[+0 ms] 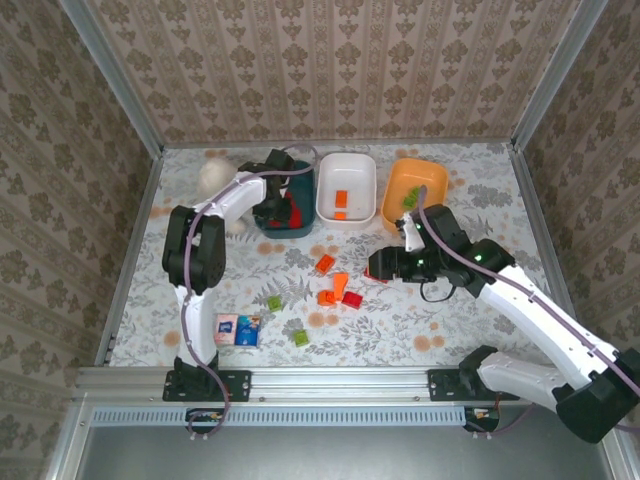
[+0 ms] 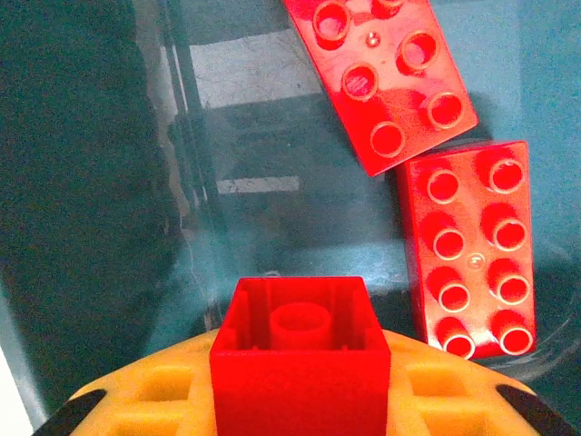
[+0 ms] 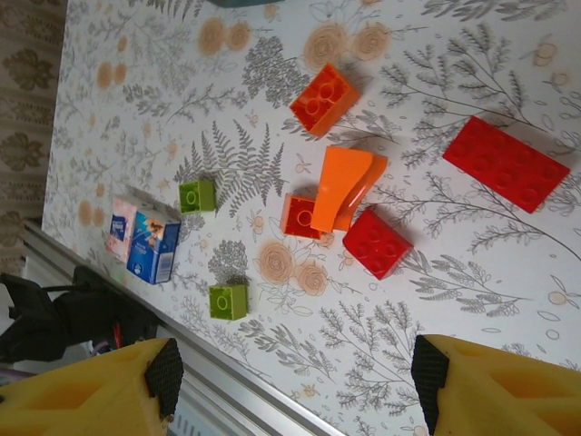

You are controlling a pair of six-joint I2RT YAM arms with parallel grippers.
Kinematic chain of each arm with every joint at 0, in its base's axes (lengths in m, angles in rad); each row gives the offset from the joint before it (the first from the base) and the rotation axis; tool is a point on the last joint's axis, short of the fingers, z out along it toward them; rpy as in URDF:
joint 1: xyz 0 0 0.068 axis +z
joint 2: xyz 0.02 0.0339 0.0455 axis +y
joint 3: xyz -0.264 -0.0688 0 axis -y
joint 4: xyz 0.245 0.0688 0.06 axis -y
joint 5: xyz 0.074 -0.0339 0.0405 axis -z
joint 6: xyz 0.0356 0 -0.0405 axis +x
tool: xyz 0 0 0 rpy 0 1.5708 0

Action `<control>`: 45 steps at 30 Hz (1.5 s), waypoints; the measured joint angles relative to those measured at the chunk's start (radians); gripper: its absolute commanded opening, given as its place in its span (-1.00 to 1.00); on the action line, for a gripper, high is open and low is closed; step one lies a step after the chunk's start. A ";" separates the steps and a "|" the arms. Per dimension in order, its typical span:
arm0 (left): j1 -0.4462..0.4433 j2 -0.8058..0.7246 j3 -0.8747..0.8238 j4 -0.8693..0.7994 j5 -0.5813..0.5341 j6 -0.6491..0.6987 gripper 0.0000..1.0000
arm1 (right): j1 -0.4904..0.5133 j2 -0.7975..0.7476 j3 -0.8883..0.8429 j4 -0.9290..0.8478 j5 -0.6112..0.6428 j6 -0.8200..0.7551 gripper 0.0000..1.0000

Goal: Sort the legos into containers by color

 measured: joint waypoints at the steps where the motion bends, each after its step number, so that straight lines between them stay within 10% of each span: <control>1: 0.000 0.003 0.001 -0.002 0.001 -0.005 -0.22 | 0.009 0.008 0.005 0.000 0.004 -0.006 0.41; 14: -0.001 -0.073 -0.035 0.016 0.034 -0.042 0.29 | 0.252 0.254 0.144 0.002 0.073 -0.156 0.45; 32: 0.169 -1.359 -0.893 -0.081 0.007 -0.446 0.46 | 0.501 1.000 0.693 -0.020 0.174 -0.051 0.58; 45: 0.169 -1.579 -0.946 -0.285 0.047 -0.541 0.44 | 0.494 1.223 0.912 -0.143 0.275 0.091 0.31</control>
